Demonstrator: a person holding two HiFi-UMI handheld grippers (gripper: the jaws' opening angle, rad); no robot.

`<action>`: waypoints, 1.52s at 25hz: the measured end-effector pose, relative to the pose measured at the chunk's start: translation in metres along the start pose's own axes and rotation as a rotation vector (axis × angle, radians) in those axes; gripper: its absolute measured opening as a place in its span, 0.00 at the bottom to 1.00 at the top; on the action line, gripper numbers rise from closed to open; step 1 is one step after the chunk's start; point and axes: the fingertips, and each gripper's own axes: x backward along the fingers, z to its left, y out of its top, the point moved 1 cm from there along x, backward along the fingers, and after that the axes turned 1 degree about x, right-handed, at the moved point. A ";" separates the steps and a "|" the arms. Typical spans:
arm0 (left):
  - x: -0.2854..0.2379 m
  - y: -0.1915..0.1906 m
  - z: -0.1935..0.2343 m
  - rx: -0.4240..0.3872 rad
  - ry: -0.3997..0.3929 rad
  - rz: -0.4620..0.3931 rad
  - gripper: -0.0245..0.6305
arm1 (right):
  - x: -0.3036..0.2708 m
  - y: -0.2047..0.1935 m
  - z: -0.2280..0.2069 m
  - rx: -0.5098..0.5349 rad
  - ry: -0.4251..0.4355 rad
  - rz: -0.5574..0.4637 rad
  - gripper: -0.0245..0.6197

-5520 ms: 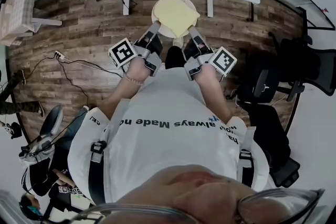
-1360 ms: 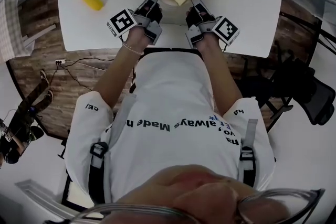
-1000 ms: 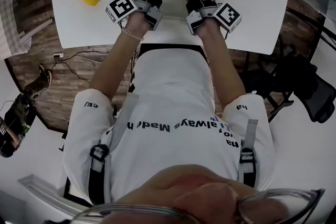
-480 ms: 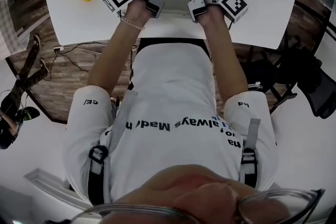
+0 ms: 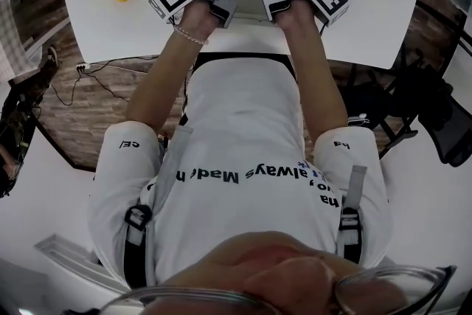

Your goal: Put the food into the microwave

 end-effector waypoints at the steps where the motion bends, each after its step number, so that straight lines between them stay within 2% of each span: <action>1: -0.002 0.001 -0.001 0.019 -0.002 -0.009 0.07 | -0.001 0.001 0.001 -0.001 0.005 0.005 0.07; 7: -0.030 0.025 0.008 0.059 -0.011 -0.029 0.07 | -0.019 -0.001 -0.009 -0.006 -0.007 0.043 0.08; 11: -0.042 0.023 0.006 0.063 -0.011 -0.028 0.07 | -0.014 -0.003 -0.014 -0.022 -0.027 0.049 0.08; 22: -0.038 0.024 0.001 0.081 0.007 -0.038 0.07 | -0.021 0.000 0.005 -0.023 0.031 0.018 0.07; 30: -0.039 0.024 0.002 0.093 0.018 -0.037 0.07 | -0.025 0.001 0.002 -0.051 0.017 0.008 0.07; 38: -0.026 0.021 -0.001 0.081 0.014 -0.041 0.07 | -0.012 0.005 0.006 0.018 -0.010 0.010 0.08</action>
